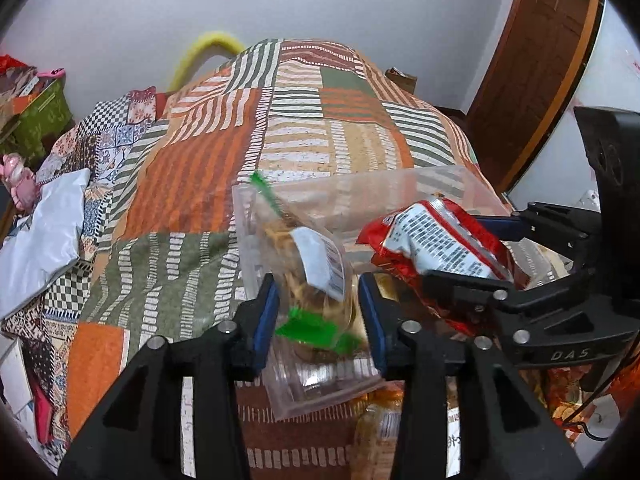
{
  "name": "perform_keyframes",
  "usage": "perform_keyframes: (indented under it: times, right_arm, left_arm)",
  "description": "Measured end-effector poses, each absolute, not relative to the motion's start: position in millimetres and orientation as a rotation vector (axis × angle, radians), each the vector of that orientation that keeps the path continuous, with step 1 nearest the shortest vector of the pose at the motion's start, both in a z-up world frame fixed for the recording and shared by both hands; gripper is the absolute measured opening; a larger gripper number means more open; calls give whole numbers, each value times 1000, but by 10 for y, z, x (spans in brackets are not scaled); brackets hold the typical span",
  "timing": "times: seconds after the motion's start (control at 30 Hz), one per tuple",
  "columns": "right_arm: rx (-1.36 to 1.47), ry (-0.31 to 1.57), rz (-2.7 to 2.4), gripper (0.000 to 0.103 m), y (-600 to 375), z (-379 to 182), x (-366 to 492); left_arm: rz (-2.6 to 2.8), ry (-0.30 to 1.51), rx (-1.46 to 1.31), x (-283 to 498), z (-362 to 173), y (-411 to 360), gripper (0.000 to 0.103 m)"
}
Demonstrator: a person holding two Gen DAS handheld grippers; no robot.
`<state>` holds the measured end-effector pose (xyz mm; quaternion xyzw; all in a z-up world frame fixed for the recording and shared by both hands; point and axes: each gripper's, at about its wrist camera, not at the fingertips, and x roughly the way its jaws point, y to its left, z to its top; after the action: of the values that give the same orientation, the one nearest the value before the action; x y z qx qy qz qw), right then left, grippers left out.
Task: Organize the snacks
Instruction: 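Lift both bags over the clear box and release them inside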
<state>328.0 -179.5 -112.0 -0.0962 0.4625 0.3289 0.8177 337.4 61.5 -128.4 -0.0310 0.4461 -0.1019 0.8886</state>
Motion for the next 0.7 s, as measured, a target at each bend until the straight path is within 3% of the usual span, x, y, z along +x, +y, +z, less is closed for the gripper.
perform_keyframes:
  times: [0.37, 0.53, 0.7]
  right_arm:
    - [-191, 881, 674, 76, -2038, -735, 3068]
    - [-195, 828, 654, 79, -2194, -594, 2847]
    - [-197, 800, 638, 84, -2320, -562, 2626]
  left_arm:
    - [-188, 843, -10, 2931, -918, 599, 63]
    - [-179, 827, -7, 2664, -796, 582, 81]
    - [-184, 830, 3, 2435, -795, 534, 88]
